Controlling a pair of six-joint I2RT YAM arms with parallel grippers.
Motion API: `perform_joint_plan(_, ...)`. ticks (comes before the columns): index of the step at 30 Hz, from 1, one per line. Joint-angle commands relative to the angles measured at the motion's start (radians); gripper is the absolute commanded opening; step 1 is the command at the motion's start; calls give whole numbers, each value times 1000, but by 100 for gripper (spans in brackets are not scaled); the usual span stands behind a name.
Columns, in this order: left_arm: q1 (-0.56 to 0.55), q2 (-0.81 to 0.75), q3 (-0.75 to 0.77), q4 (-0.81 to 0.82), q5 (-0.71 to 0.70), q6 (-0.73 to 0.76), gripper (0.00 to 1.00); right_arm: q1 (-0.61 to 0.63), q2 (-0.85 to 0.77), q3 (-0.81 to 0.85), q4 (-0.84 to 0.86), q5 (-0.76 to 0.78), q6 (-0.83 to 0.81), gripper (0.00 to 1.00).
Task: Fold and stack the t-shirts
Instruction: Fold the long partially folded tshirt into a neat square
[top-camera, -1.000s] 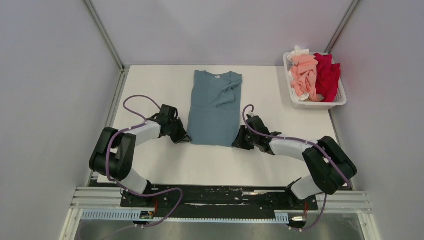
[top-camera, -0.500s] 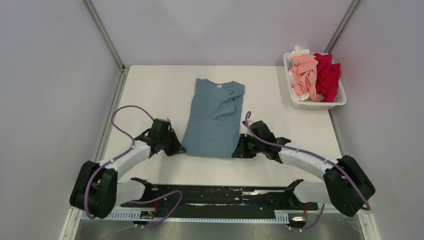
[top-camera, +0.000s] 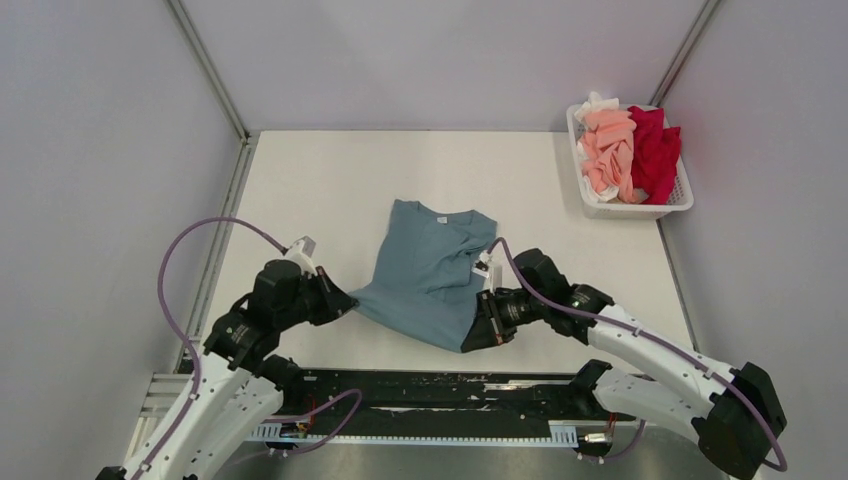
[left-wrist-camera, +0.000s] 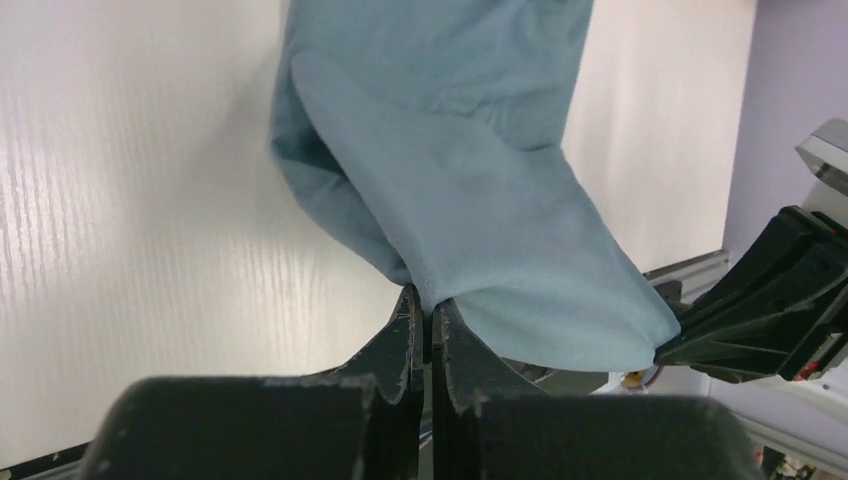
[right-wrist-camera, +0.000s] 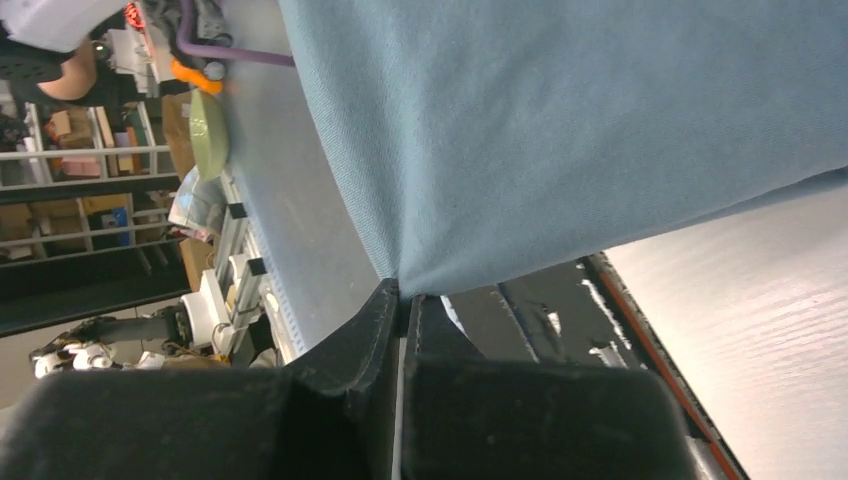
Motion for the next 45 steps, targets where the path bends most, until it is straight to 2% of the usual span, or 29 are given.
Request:
perform_joint_plan(1, 5, -28, 75, -24, -59, 52, 0, 3, -72, 47, -78, -111, 35, 0)
perform_joint_plan(4, 5, 9, 94, 60, -82, 52, 0, -39, -71, 72, -92, -84, 37, 0)
perform_joint_plan(7, 6, 82, 124, 137, -107, 51, 0, -148, -49, 104, -137, -55, -1, 0)
perform_joint_plan(12, 8, 294, 235, 214, -152, 83, 0, -280, 22, 165, -174, 7, -71, 0)
perform_joint_plan(17, 13, 459, 369, 254, -217, 117, 0, -390, 90, 254, -171, 156, -93, 0)
perform_joint_plan(21, 39, 595, 448, 279, -202, 142, 0, -464, 147, 281, -149, 193, -78, 0)
perform_joint_plan(34, 130, 951, 682, 338, -99, 175, 0, -568, 384, 381, -18, 161, -96, 0)
perform_joint_plan(45, 181, 1262, 855, 335, -7, 179, 0, -597, 583, 428, 128, 230, -78, 0)
